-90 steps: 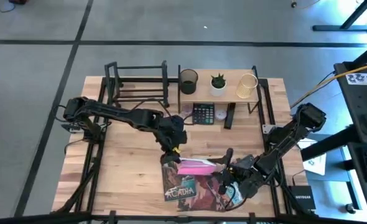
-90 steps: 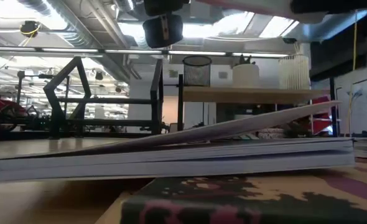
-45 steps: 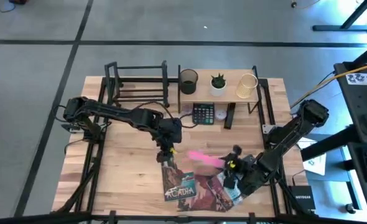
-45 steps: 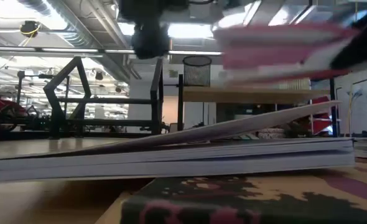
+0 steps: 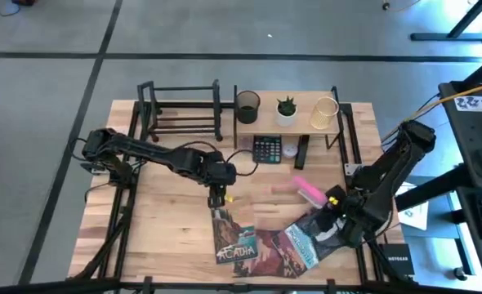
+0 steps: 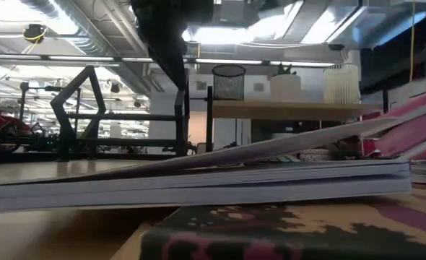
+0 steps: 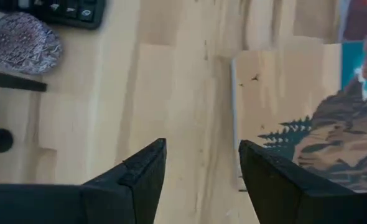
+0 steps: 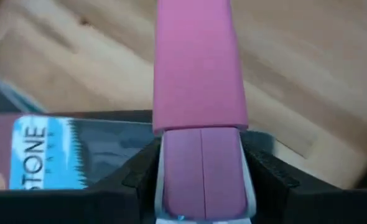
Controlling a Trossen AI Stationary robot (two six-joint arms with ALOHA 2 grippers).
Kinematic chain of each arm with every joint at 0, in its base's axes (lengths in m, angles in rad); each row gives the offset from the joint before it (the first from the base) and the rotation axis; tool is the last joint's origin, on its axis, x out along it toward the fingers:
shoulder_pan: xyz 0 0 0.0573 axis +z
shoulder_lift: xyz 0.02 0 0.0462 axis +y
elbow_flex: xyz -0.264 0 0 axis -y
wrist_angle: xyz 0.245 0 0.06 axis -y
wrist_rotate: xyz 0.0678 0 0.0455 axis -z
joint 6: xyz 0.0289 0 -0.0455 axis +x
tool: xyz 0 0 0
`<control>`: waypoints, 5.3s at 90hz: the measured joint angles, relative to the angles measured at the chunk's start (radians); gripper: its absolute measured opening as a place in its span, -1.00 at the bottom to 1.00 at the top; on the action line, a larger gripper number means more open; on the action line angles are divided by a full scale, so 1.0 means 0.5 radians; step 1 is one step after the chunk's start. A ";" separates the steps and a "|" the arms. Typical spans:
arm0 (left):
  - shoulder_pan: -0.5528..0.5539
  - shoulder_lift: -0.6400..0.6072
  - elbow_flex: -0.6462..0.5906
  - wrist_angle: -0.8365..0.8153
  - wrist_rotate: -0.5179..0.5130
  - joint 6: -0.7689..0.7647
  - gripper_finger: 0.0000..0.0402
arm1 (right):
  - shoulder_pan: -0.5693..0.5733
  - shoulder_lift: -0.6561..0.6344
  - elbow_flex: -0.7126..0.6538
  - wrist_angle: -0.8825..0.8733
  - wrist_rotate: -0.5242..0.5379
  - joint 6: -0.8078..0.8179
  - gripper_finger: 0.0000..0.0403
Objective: Stock shelves
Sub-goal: Put the pink stapler under the shelf, then put the brown book on the book shelf
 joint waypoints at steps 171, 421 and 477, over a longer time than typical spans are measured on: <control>-0.412 0.002 -0.449 0.254 -0.423 -0.014 -0.07 | -1.900 0.177 -0.600 0.701 0.443 -0.696 0.01; -0.987 0.409 -1.128 2.212 -0.934 -3.721 -0.06 | -1.380 1.126 0.022 2.788 -0.646 -2.633 0.08; -1.070 0.295 -1.142 1.978 -1.077 -3.346 -0.94 | -1.375 1.126 0.024 2.740 -0.494 -2.728 0.08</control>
